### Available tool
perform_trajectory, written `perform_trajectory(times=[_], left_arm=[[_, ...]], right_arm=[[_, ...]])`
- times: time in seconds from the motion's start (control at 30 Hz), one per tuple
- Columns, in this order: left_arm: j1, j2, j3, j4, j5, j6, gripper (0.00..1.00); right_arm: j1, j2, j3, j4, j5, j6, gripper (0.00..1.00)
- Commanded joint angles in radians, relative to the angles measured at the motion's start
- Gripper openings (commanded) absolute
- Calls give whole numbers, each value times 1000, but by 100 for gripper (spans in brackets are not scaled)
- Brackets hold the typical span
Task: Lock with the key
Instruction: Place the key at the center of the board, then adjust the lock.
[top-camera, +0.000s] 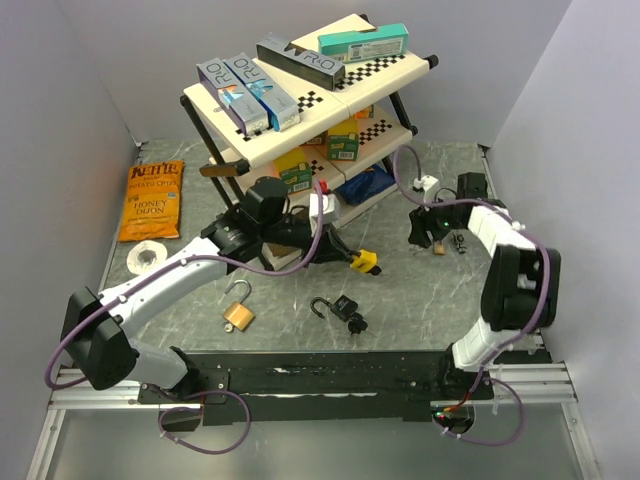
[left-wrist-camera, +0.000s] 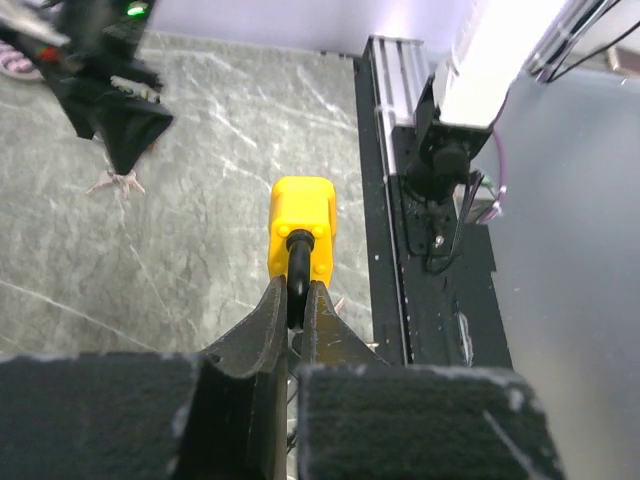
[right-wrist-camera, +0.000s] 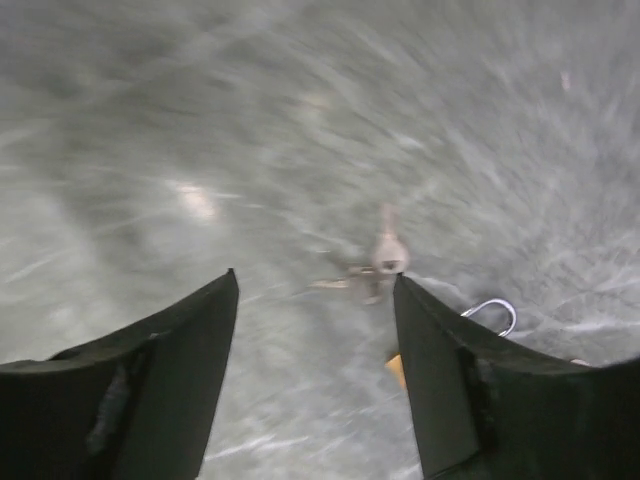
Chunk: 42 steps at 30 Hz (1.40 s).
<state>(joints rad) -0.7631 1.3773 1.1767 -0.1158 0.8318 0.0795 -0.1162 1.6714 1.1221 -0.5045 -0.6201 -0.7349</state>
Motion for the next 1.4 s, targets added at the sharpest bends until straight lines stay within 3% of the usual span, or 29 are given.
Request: perform_trajectory(times=[0.0,0.1,0.27,0.47,0.57,1.37], left_arm=[[28,-32,109,110,111,-60,1],[38,-35,144,97,186,-32,1],[56,-21,178,67,277,-73,1],[61,0,211,24,340,-121,1],[61,22,234,-4,365,-119,1],[51,65,218,-38,386,-107,1]], right_arm=[[-7,-299,-28,-84,-254,-115,75],[0,-456,-65,-121,-386,-158,87],[53,-656,-99,-213,-487,-282,91],[180,-909,-180,-261,-472,-411,92],[242,-961,-205,-200,-460,-385,91],[362,-892,-47,-132,-506,-225,76]])
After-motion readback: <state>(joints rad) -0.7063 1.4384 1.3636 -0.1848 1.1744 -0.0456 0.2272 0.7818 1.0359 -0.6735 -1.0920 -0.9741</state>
